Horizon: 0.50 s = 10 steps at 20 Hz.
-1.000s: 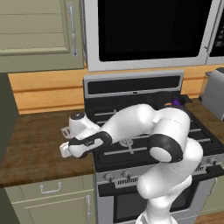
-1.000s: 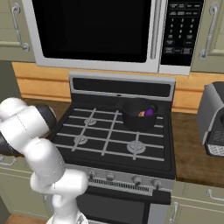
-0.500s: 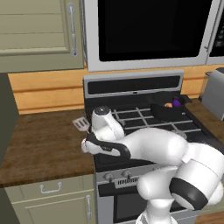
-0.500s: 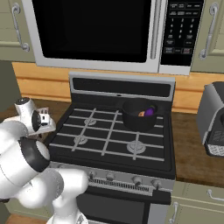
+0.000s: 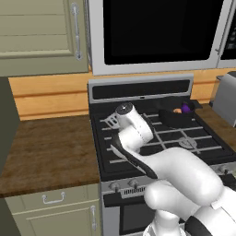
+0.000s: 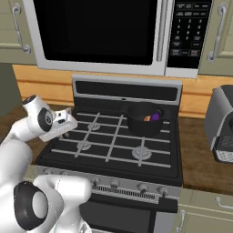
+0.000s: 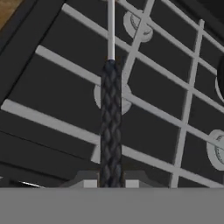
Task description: Put the onion and eggplant in the pot. Retrieve the spatula and lightly stir the vegetables in the pot.
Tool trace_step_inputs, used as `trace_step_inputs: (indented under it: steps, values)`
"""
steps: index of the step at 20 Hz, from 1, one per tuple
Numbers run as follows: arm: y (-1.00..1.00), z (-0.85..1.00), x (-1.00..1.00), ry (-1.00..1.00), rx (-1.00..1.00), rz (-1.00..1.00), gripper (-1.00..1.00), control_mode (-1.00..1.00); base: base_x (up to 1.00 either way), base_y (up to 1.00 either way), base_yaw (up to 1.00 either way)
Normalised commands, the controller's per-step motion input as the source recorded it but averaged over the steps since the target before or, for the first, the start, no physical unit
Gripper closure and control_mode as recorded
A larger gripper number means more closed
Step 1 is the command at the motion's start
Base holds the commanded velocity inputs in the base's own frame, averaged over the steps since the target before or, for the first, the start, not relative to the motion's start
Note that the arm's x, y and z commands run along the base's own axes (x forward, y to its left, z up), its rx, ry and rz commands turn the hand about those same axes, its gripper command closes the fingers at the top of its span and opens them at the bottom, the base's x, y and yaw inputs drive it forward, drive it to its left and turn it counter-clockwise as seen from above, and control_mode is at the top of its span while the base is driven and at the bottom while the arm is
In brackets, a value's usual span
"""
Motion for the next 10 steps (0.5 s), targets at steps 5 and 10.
trace_step_inputs:
  steps: [5,10]
  values:
    - [-1.0,0.69,0.23,0.07,-0.47,-0.05,1.0,-1.0,0.0,0.0,0.0]
    - [-1.0,0.45,0.48,0.18,-0.26,0.09,1.0,-1.0,0.0,0.0,0.0]
